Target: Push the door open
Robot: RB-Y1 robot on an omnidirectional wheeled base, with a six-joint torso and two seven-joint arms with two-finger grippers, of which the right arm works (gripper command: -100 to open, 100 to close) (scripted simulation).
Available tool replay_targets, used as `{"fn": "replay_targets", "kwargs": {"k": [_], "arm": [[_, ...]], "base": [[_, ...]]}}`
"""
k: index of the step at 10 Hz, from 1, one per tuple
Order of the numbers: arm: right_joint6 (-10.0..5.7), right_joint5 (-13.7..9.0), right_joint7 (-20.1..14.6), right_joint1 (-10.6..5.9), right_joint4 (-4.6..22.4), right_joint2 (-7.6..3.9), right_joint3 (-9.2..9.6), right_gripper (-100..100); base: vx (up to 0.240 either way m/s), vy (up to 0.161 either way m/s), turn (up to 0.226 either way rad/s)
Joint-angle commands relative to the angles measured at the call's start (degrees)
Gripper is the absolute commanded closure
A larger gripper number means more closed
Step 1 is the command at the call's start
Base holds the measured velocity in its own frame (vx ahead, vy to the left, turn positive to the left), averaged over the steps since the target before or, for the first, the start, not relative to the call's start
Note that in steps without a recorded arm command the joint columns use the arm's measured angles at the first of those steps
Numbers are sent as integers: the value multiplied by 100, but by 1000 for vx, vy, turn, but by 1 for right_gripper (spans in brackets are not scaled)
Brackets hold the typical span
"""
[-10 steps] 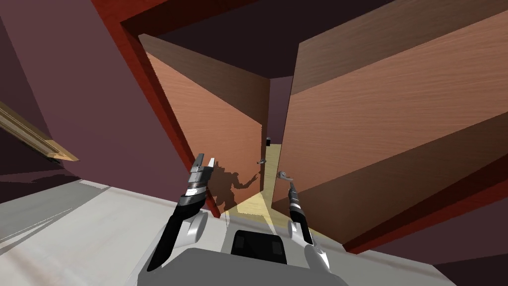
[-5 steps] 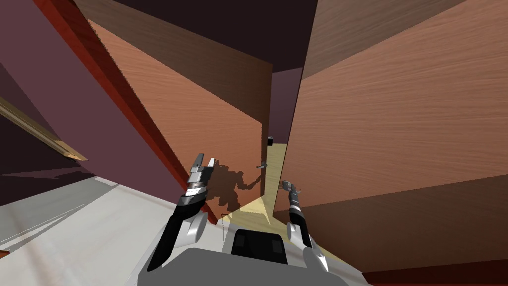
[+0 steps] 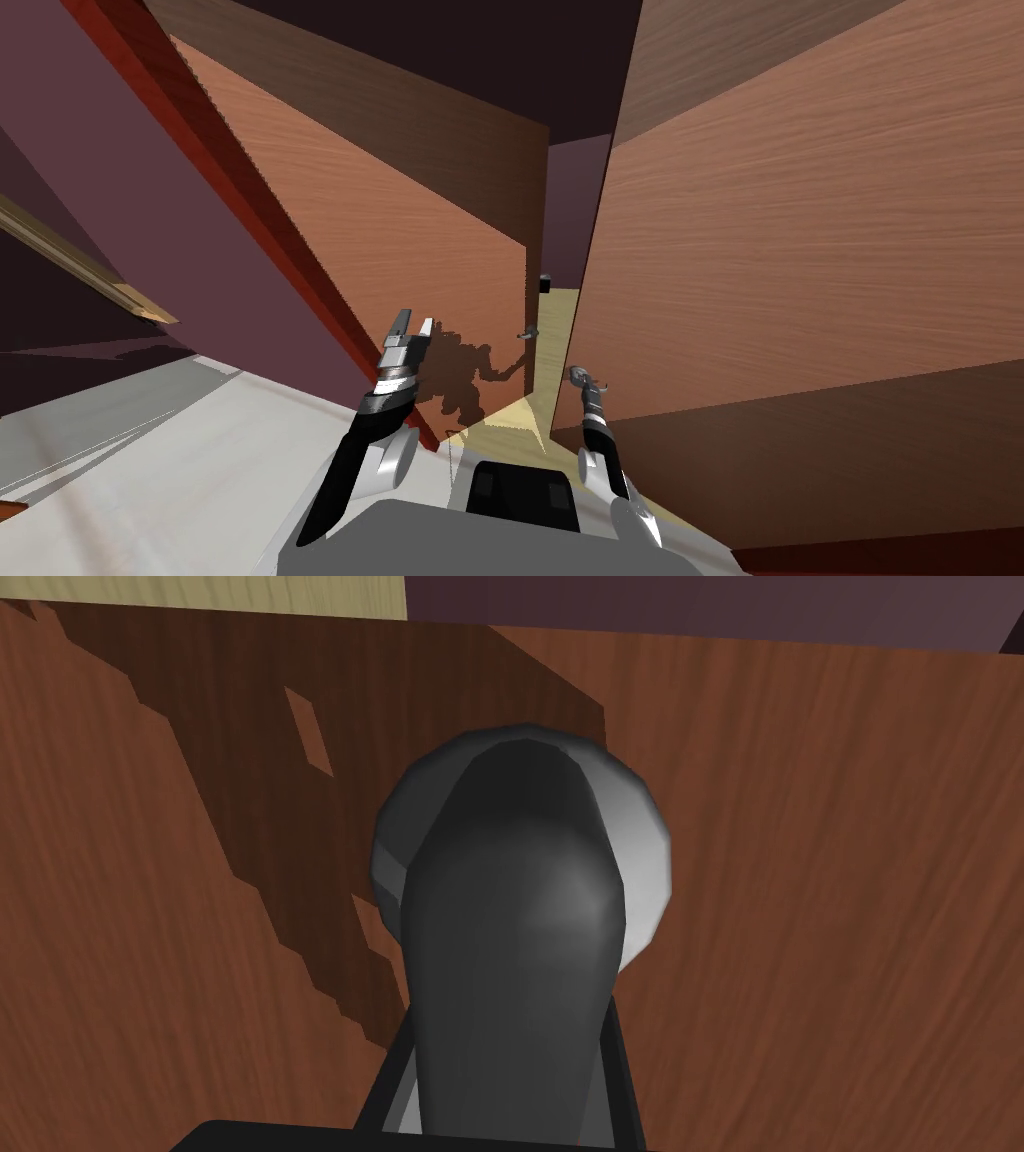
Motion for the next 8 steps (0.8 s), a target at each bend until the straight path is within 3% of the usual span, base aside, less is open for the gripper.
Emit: {"fn": "replay_targets", "kwargs": {"k": [1,2,3,4,6,8], "arm": [[-10,1,4,0,-5,-2,-1,100],[-10,1,4,0,-5,-2,-1,100],[-87,-139,114,-49,56,-53,-196,100],[-87,-139,114,-49,56,-53,-196,100],[-205,-318,260,-123,119,-109,-451,100],[-205,-318,260,-123,220,-109,-451,100]], "base": [[-9,2,-1],[0,0,0],[38,-42,240],[33,-53,125],[52,-51,173],[48,-43,38]]}}
